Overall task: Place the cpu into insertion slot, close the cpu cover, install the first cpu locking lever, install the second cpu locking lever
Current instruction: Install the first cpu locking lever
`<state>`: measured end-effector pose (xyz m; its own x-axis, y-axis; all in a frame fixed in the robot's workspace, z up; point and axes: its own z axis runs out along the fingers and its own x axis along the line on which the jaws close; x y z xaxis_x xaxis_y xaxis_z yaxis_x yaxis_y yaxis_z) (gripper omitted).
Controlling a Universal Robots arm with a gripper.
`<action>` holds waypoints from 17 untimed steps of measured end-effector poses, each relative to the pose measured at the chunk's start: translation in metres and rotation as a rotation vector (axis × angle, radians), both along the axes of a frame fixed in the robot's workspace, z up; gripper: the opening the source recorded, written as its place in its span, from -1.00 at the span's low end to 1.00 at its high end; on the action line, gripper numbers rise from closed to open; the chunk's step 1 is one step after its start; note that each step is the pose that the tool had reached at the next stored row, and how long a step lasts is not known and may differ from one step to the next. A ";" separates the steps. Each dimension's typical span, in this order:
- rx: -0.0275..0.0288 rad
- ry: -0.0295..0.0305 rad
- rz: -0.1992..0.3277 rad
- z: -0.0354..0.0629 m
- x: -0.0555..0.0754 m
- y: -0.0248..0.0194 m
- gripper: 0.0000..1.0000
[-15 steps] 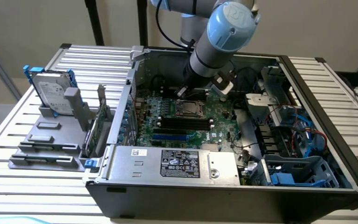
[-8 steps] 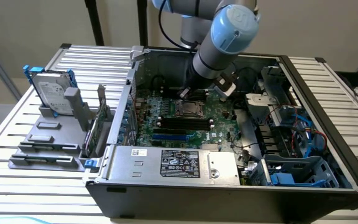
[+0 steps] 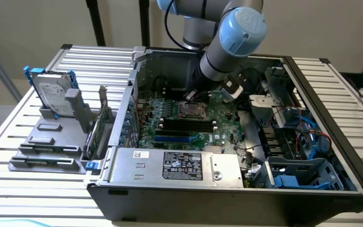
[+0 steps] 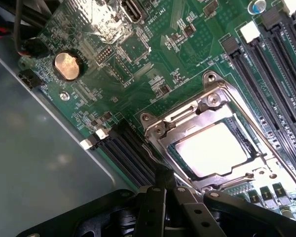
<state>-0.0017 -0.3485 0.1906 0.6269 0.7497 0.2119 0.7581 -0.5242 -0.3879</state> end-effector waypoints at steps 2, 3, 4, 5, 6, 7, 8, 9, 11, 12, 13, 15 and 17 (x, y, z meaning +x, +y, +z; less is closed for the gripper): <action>0.0000 0.0000 0.000 -0.0005 0.003 0.0001 -0.79; 0.0001 0.0000 0.000 -0.0007 0.004 0.0002 -0.79; 0.0001 0.0000 0.000 -0.0008 0.005 0.0003 -0.79; 0.0002 -0.0001 0.000 -0.0009 0.006 0.0003 -0.79; 0.0001 0.0000 0.000 -0.0010 0.007 0.0004 -0.79; 0.0001 0.0000 0.000 -0.0011 0.007 0.0004 -0.79; 0.0002 -0.0001 0.000 -0.0011 0.008 0.0005 -0.79; 0.0002 0.0000 0.000 -0.0012 0.008 0.0005 -0.79; 0.0002 -0.0001 0.000 -0.0012 0.008 0.0005 -0.79; 0.0001 -0.0001 0.000 -0.0012 0.008 0.0005 -0.79; -0.0002 -0.0001 0.000 -0.0012 0.009 0.0005 -0.79; -0.0014 -0.0001 0.000 -0.0011 0.009 0.0005 -0.79; -0.0033 -0.0001 0.000 -0.0012 0.009 0.0006 -0.79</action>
<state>0.0076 -0.3479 0.1894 0.6269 0.7504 0.2096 0.7581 -0.5256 -0.3861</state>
